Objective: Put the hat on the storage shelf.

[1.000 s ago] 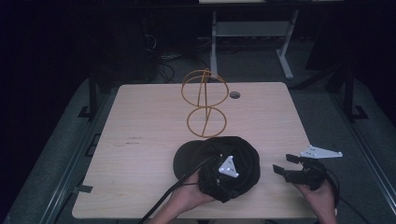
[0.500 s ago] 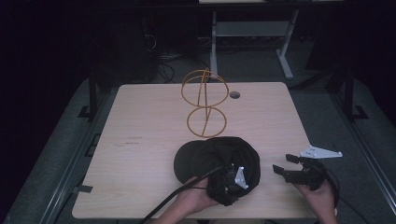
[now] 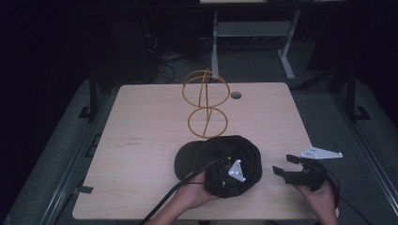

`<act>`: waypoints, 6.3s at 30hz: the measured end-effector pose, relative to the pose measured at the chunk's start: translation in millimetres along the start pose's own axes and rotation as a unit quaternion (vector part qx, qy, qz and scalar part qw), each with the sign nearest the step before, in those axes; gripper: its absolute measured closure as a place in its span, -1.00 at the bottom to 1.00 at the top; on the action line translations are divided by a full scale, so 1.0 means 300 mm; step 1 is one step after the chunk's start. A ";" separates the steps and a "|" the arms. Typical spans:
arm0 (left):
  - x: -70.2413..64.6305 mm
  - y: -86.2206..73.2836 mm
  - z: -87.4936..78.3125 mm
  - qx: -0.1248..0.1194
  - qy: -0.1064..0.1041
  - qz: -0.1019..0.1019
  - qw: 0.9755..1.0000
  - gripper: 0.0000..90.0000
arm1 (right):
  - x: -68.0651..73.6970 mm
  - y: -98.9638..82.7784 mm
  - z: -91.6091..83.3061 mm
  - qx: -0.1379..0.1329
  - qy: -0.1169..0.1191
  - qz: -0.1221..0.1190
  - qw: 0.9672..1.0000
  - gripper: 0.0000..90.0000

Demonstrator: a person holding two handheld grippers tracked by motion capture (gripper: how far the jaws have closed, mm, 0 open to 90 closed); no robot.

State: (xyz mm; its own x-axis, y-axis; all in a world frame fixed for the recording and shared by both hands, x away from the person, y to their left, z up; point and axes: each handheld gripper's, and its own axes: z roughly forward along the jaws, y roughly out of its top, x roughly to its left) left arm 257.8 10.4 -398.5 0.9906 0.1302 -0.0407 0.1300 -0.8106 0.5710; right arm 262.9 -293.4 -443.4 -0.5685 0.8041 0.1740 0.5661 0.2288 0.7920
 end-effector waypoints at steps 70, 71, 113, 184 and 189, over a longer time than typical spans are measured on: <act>0.151 0.062 -0.335 -0.236 -0.091 -0.028 0.967 0.56 | 0.177 0.319 -0.142 -0.138 0.135 -0.102 0.976 0.94; 0.152 0.057 -0.337 -0.238 -0.088 -0.032 0.967 0.56 | 0.177 0.319 -0.142 -0.138 0.135 -0.102 0.976 0.94; 0.224 -0.393 -0.397 -0.170 0.121 -0.130 0.969 -0.09 | 0.178 0.686 -0.206 -0.146 0.080 -0.128 0.978 0.94; 0.310 -0.634 -0.354 -0.182 0.153 -0.214 0.947 -0.32 | 0.267 1.255 0.522 0.018 0.040 -0.134 0.990 0.50; 0.309 -0.633 -0.350 -0.180 0.149 -0.212 0.949 -0.33 | 0.269 1.246 0.542 0.034 0.037 -0.131 0.990 0.35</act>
State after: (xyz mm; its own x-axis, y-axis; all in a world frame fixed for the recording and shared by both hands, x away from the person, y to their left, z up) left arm 320.7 236.4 -424.6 0.7902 0.5996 -0.1267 0.4383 -0.4083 0.8008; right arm 525.9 -53.7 -228.4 -0.7422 0.6700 0.0117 0.4301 0.4630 0.7750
